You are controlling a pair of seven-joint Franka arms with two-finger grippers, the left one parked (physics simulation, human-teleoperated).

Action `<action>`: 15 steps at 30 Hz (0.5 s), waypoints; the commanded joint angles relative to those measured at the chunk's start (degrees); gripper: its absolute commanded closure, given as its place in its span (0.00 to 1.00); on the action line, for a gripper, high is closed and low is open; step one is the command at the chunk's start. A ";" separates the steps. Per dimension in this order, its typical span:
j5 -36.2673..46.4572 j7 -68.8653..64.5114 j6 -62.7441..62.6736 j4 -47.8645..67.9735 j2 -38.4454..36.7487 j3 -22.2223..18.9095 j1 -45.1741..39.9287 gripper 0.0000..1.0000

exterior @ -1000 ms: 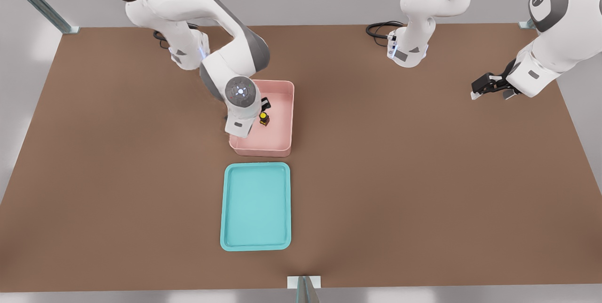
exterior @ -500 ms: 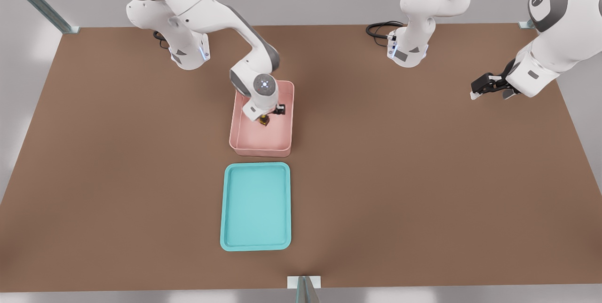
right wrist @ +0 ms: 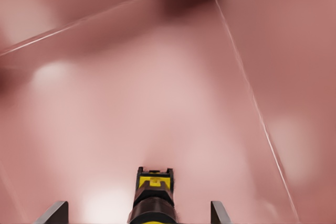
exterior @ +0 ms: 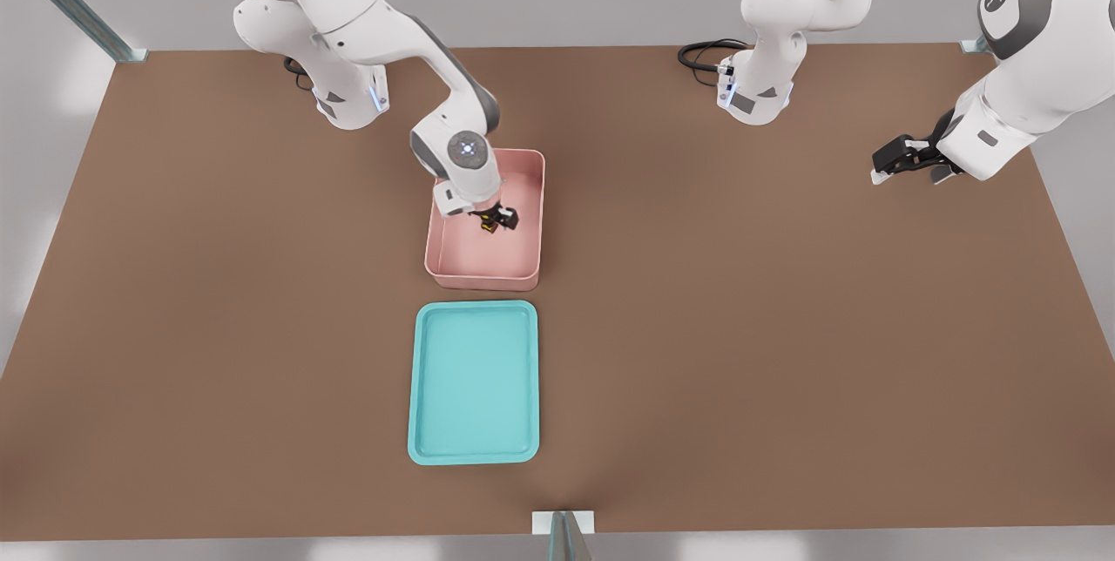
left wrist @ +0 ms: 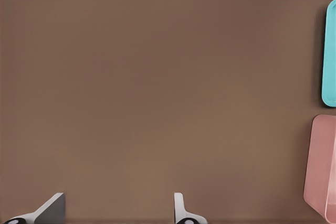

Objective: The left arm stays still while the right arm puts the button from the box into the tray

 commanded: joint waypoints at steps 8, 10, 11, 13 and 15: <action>-0.54 12.78 3.68 -0.10 3.41 0.18 0.71 0.00; -0.54 12.26 3.68 -0.10 3.50 0.18 0.62 0.00; -0.54 12.26 3.77 -0.10 3.41 0.10 0.62 0.00; -0.54 11.47 3.68 -0.10 3.41 0.10 0.36 0.19; -0.54 10.85 3.68 -0.10 3.59 0.18 0.27 0.24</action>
